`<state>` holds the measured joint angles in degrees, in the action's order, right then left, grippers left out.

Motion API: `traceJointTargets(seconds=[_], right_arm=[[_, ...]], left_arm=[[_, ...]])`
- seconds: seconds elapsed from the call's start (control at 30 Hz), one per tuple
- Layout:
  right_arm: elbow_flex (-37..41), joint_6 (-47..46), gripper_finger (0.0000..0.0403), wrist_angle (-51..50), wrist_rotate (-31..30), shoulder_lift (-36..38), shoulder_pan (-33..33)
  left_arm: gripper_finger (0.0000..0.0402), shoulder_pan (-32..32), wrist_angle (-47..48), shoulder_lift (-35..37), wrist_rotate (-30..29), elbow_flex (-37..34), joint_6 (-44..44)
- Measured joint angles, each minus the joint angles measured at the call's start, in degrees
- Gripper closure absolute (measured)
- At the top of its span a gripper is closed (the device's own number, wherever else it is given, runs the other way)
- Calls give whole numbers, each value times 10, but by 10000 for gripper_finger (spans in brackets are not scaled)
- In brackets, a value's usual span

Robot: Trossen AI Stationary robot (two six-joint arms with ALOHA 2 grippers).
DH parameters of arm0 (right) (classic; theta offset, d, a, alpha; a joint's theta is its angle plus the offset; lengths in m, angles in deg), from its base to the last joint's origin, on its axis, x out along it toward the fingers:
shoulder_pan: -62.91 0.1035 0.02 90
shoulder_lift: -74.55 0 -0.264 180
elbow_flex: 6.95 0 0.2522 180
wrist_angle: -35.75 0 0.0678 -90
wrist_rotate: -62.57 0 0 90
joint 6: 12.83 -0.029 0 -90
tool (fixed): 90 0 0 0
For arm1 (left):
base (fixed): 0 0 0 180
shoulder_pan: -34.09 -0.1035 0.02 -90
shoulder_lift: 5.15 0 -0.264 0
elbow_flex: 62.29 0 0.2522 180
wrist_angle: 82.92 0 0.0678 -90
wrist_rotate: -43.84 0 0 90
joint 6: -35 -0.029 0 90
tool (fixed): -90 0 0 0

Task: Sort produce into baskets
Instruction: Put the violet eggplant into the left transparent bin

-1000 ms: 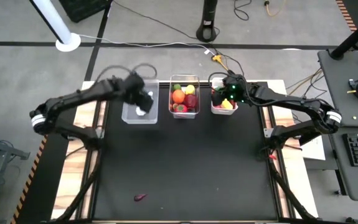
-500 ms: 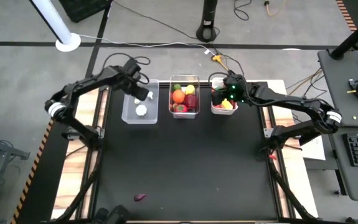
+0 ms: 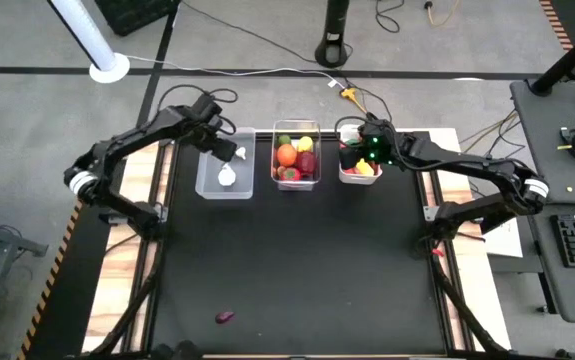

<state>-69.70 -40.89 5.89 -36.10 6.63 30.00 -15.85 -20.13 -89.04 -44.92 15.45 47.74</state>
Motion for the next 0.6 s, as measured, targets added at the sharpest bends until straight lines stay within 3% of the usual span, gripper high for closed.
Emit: traceJointTargets(seconds=[0.13, 0.27, 0.47, 0.6], right_arm=[[0, -5, 199, 1, 14, 0, 0], [0, -6, 200, 7, 35, 3, 0], [0, 1, 200, 11, 61, 22, 0], [0, 15, 200, 17, 61, 31, 0]], left_arm=[[277, 51, 26, 67, 27, 0, 42], [277, 151, 64, 137, 28, 0, 77], [277, 381, 129, 215, 29, 0, 91], [277, 567, 131, 236, 13, -14, 190]])
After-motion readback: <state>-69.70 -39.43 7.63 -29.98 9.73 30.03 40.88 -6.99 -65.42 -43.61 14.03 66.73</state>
